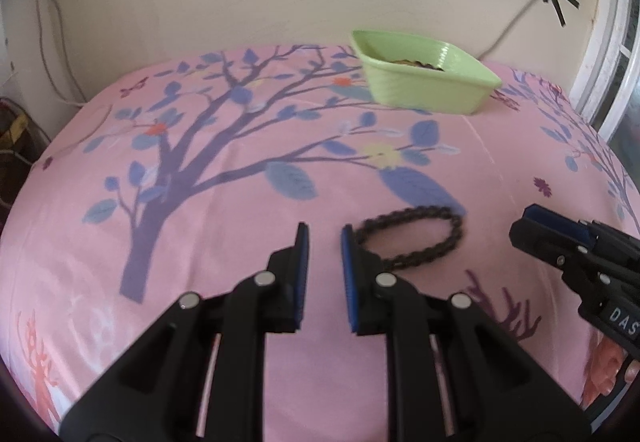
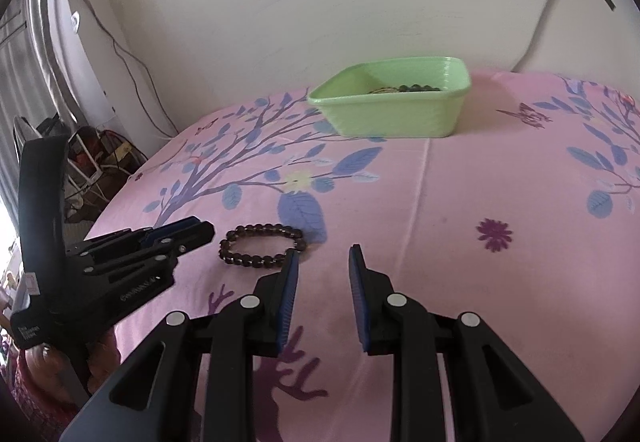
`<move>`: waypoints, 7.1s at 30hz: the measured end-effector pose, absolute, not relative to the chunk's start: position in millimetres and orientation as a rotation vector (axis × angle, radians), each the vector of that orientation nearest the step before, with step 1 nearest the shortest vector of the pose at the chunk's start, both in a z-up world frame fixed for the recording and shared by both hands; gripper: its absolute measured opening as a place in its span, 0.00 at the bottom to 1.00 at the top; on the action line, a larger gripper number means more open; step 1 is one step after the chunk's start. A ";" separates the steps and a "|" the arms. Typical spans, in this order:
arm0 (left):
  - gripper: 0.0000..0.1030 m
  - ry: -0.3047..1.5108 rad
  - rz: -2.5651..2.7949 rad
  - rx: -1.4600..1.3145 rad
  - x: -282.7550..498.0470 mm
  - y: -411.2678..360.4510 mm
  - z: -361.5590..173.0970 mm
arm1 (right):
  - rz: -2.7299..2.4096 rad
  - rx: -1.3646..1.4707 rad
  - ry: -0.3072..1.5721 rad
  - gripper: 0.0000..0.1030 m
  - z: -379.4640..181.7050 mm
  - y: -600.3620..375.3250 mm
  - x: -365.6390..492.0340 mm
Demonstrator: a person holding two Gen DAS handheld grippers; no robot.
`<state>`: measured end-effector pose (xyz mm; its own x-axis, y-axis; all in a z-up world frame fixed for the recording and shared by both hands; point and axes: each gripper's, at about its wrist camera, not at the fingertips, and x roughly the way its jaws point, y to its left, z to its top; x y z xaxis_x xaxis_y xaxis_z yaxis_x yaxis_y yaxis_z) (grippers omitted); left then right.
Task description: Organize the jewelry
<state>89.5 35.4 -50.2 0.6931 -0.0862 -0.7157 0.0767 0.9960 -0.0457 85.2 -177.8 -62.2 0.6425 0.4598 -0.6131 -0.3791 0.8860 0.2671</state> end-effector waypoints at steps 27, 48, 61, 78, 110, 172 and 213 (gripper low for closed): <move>0.15 0.864 -0.291 0.016 104.0 20.6 -62.0 | 0.478 -0.141 0.834 0.00 -72.3 -118.3 122.7; 0.08 0.872 -0.514 0.069 32.6 -63.0 -63.1 | 0.407 -0.040 0.782 0.00 -77.3 -215.0 24.3; 0.09 0.838 -0.458 0.173 2.3 -100.8 -63.2 | 0.364 0.056 0.752 0.00 -86.2 -250.3 -18.3; 0.15 0.791 -0.392 0.194 -4.8 -100.2 -64.3 | 0.371 0.053 0.758 0.00 -89.0 -246.1 -17.0; 0.08 0.647 -0.232 0.194 205.4 -91.4 40.5 | 0.469 0.108 0.594 0.00 23.5 -236.0 191.6; 0.10 0.748 -0.179 0.028 197.5 -51.6 11.6 | 0.335 0.127 0.648 0.10 -3.9 -234.9 171.8; 0.83 0.702 -0.068 0.075 67.9 -41.5 -3.9 | 0.304 0.172 0.681 0.11 -37.1 -226.2 50.6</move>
<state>67.9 -41.5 -3.9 0.7618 -0.0372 -0.6467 0.0874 0.9951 0.0458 50.6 -226.2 -37.1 0.7354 0.3310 -0.5913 -0.2195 0.9419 0.2543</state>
